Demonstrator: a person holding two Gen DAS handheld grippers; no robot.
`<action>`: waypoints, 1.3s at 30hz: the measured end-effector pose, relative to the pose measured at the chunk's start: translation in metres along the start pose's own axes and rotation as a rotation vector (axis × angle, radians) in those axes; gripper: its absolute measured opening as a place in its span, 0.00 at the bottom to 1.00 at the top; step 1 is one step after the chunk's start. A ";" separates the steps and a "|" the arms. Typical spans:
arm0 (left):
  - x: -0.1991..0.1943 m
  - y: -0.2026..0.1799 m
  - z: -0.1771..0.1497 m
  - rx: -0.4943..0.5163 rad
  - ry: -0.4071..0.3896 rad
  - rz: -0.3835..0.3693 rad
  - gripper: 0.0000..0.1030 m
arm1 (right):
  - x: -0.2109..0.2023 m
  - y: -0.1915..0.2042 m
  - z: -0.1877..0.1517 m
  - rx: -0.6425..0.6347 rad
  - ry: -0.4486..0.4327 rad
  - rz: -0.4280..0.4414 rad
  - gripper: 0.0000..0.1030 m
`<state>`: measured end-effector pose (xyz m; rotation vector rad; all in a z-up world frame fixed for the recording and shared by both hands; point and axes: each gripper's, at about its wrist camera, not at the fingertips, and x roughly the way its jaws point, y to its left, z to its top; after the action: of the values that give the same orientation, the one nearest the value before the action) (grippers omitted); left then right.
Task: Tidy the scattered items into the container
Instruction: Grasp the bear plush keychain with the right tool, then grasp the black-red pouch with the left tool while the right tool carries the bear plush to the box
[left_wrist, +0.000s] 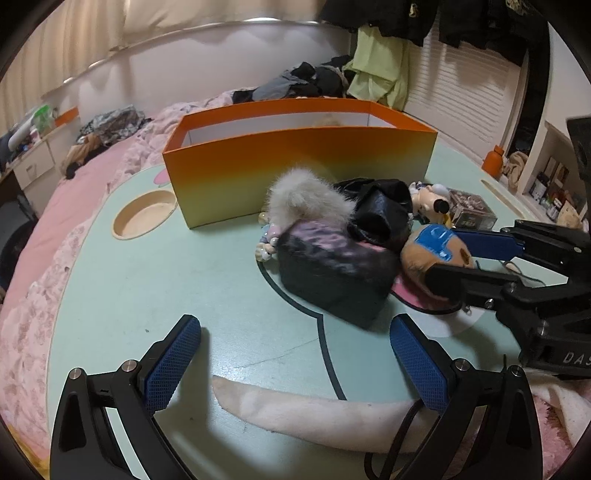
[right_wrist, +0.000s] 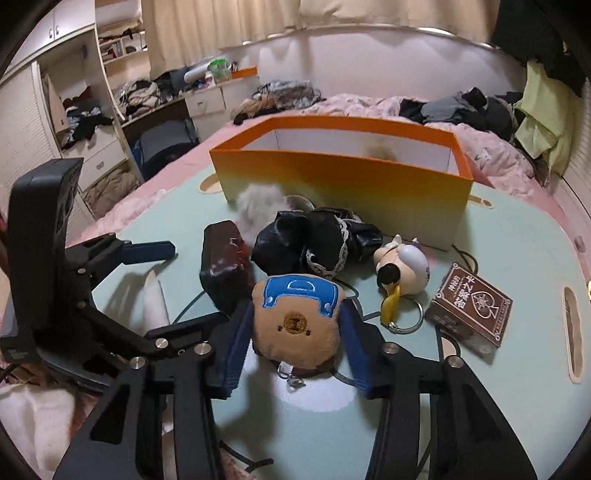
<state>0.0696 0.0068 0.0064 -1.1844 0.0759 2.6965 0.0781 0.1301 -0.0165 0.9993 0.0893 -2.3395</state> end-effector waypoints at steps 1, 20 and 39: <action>-0.001 0.001 0.000 -0.001 -0.004 -0.012 0.99 | -0.004 -0.002 -0.003 0.012 -0.020 -0.010 0.45; 0.019 0.002 0.031 0.000 0.034 -0.050 0.78 | -0.033 -0.026 -0.014 0.160 -0.159 0.012 0.45; -0.018 0.014 0.024 -0.031 -0.088 -0.154 0.59 | -0.033 -0.031 -0.015 0.168 -0.155 0.014 0.45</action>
<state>0.0618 -0.0073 0.0354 -1.0328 -0.0670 2.6184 0.0895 0.1758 -0.0098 0.8893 -0.1774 -2.4334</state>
